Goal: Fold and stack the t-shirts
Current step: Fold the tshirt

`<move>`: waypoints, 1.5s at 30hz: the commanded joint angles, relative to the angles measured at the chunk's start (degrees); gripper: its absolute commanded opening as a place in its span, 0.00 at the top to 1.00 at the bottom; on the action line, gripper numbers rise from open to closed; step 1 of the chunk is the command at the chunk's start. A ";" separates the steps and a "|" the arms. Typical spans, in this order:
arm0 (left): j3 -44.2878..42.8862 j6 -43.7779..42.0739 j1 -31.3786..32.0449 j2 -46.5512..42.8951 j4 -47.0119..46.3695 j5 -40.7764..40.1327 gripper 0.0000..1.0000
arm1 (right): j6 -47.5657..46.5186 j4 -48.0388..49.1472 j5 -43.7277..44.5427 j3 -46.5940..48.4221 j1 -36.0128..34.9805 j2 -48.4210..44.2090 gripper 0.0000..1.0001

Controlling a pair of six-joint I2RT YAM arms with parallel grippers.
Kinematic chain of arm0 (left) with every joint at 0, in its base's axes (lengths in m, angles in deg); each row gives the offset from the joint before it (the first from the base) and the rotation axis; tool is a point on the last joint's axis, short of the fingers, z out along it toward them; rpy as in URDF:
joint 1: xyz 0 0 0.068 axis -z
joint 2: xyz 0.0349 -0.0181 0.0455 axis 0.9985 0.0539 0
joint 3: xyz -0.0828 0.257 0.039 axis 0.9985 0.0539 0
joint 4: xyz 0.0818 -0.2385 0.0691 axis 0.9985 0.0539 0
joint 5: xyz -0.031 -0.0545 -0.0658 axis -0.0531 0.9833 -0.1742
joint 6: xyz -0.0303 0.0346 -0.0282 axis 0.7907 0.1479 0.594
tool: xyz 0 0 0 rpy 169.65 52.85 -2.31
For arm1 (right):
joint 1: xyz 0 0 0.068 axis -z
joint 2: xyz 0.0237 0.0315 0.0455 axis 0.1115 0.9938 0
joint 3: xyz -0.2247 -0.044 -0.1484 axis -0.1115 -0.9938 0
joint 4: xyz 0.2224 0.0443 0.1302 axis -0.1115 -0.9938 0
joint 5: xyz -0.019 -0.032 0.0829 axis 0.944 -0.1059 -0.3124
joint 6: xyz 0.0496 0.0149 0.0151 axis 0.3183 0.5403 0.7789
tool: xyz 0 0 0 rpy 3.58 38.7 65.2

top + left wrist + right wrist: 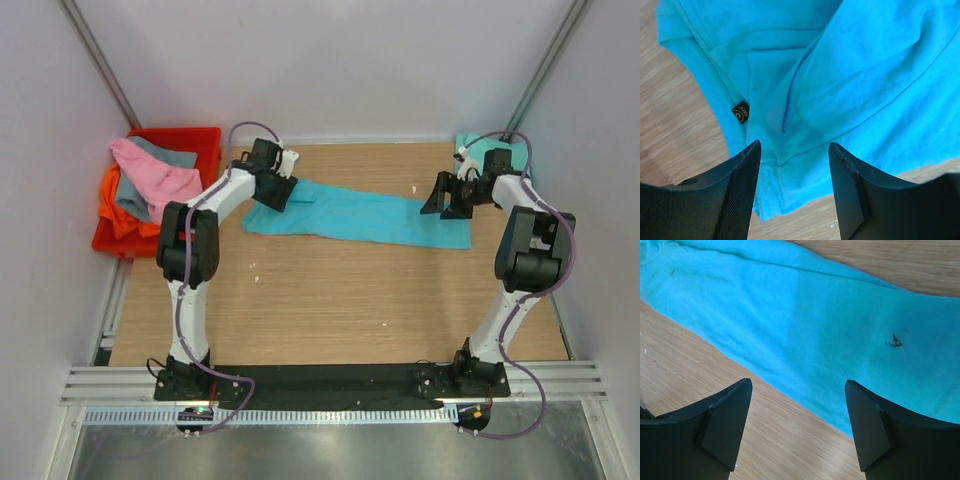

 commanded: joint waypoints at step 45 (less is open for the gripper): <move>-26.32 -0.08 0.39 14.03 -4.68 -20.68 0.52 | -1.85 2.09 3.11 -4.96 0.36 2.10 0.18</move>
